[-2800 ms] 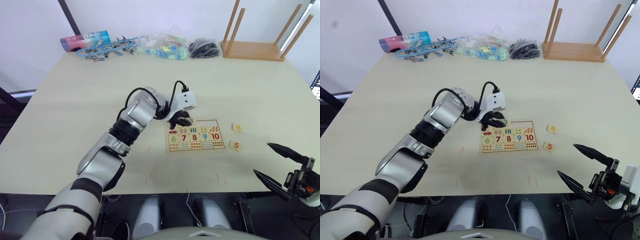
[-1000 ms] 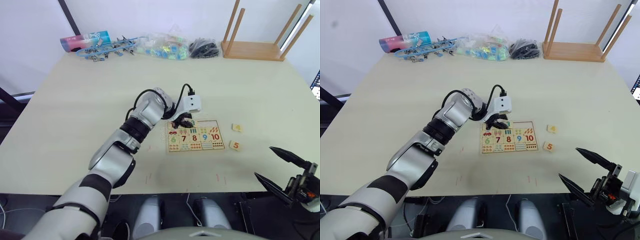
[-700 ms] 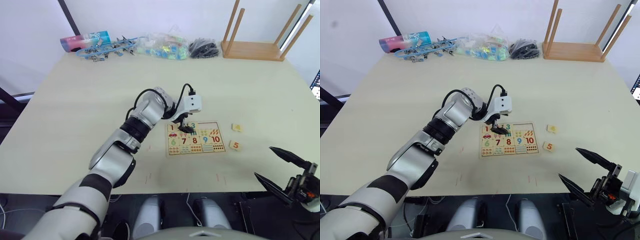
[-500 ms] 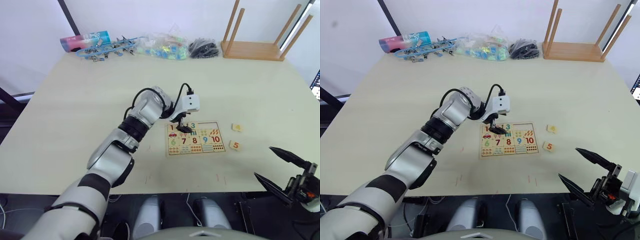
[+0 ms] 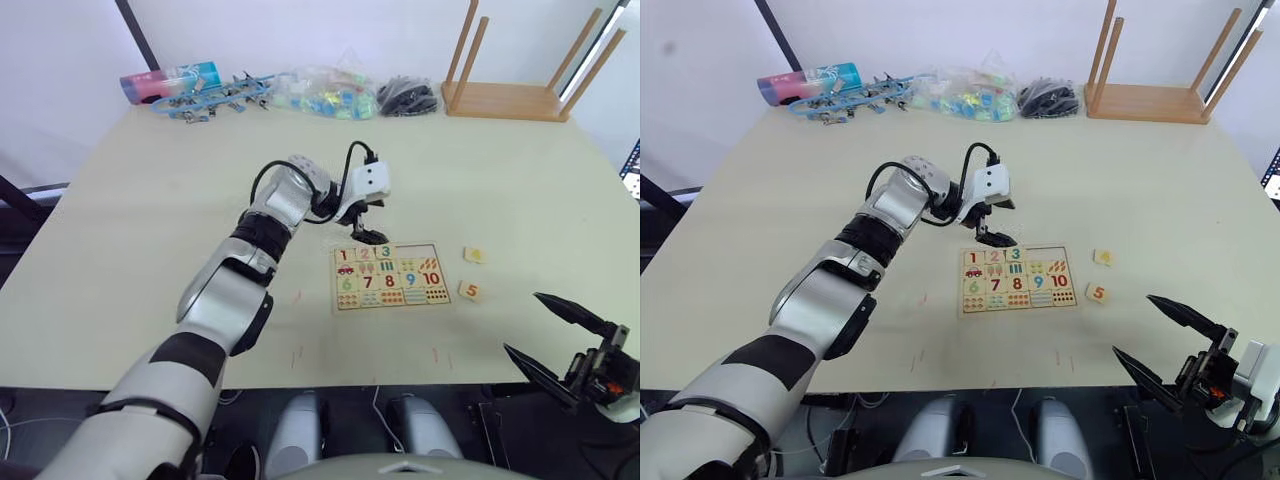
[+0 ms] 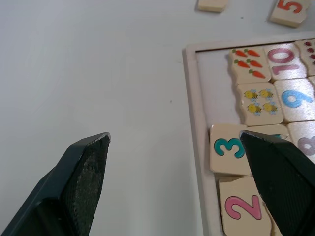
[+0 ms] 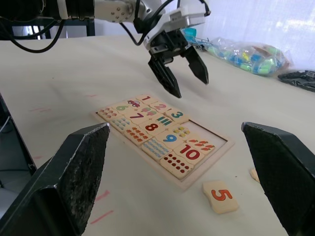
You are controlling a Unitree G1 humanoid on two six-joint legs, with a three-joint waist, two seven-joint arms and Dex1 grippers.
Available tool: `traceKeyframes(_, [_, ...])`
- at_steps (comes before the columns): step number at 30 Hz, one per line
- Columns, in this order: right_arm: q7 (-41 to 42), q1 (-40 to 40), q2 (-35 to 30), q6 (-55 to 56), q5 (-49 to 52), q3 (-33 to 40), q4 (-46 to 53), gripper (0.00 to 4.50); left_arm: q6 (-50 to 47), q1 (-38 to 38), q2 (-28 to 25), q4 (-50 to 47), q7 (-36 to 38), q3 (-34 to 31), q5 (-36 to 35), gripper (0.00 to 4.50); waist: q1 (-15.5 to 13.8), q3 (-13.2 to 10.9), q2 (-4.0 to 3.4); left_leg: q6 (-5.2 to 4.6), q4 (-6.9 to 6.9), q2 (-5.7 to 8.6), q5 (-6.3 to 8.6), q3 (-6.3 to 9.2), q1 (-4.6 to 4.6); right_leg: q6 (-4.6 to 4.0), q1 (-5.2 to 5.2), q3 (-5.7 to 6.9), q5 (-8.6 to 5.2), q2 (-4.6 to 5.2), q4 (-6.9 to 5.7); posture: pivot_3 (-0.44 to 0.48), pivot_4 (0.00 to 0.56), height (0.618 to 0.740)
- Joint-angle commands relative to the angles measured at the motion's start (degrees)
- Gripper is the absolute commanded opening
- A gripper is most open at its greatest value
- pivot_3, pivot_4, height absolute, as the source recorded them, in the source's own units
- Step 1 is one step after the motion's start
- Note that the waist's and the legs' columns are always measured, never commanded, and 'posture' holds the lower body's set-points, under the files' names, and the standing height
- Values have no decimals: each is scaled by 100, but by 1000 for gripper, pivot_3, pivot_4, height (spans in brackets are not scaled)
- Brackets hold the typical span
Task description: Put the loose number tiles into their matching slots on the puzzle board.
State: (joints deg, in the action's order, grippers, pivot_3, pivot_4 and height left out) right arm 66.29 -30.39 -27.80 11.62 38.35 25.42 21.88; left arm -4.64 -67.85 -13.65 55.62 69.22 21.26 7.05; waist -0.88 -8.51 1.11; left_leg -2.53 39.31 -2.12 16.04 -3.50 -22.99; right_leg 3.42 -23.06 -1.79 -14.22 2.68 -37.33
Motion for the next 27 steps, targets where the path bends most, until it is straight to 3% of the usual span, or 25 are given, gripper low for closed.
traceKeyframes(1, [-29, -15, 8, 111, 41, 54, 74, 4500, 704, -298, 152, 498, -139, -228, -42, 3670, 0, -1, 1, 0, 0, 0, 0, 0, 0, 0, 0, 0, 0, 0, 1, 0, 150, 737])
traceKeyframes(4, [-37, -30, 11, 116, 48, 69, 81, 4500, 1278, -339, 203, 901, -212, -175, 122, 2062, 5, -1, 1, 0, 0, 0, 0, 0, -1, 1, 0, 0, 1, 0, 2, 0, 150, 737])
traceKeyframes(5, [-37, -38, 14, 123, 50, 75, 81, 4500, 1339, -371, 230, 1037, -216, -206, 123, 1823, 6, -1, 1, 0, 0, 0, 0, 0, -1, 1, 0, 0, 1, 0, 3, 0, 150, 737])
traceKeyframes(9, [-38, -69, 21, 147, 62, 89, 82, 4500, 1706, -454, 248, 1411, -190, -183, 269, 50, 7, -1, 1, 0, -1, 0, 0, 0, 0, 1, 0, 1, 1, 0, 1, 0, 150, 737])
traceKeyframes(27, [-44, -80, 52, 257, 34, 72, 34, 4500, 2353, -406, 361, 1809, -314, -145, 858, 50, 6, -1, 2, 0, 0, 0, 0, 1, -1, 1, 0, 1, 1, 0, 0, 0, 150, 737])
